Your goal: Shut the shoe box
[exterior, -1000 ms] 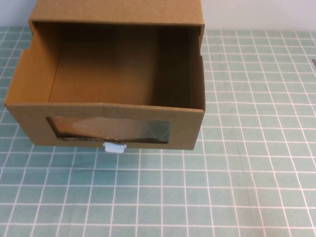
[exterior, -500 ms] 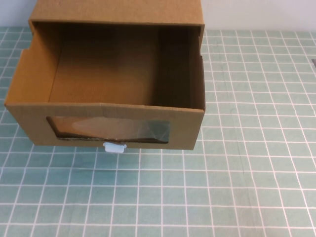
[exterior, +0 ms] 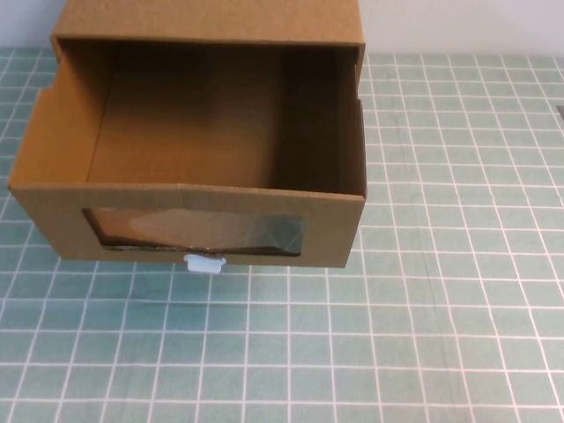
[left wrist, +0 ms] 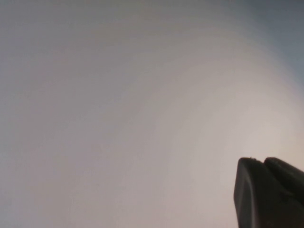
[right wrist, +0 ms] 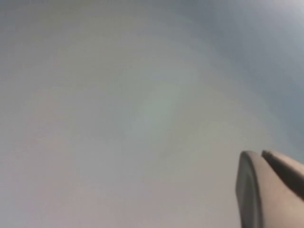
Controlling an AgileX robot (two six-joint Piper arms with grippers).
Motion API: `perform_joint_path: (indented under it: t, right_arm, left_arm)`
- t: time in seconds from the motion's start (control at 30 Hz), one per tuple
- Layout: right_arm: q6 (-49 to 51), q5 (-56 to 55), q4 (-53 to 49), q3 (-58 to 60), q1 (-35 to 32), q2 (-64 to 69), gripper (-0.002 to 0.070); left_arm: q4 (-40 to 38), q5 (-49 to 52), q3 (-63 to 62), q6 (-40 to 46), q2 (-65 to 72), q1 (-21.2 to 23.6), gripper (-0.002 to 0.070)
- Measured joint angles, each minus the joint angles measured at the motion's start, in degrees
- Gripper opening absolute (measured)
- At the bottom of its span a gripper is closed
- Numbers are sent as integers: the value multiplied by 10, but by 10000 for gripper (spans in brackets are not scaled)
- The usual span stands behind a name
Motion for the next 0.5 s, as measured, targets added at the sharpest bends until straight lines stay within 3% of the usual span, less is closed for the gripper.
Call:
perform_joint_path:
  t: [0.13, 0.23, 0.5]
  right_arm:
    - [40, -90, 23, -1, 0, -1, -14]
    - [101, -76, 58, -44, 0, -1, -14]
    - [131, 132, 71, -265, 0, 1, -14]
  left_arm:
    - [-6, -40, -5, 5, 0, 0, -5]
    - [-8, -42, -43, 7, 0, 0, -5]
    - [-8, 72, -208, 10, 12, 0, -5]
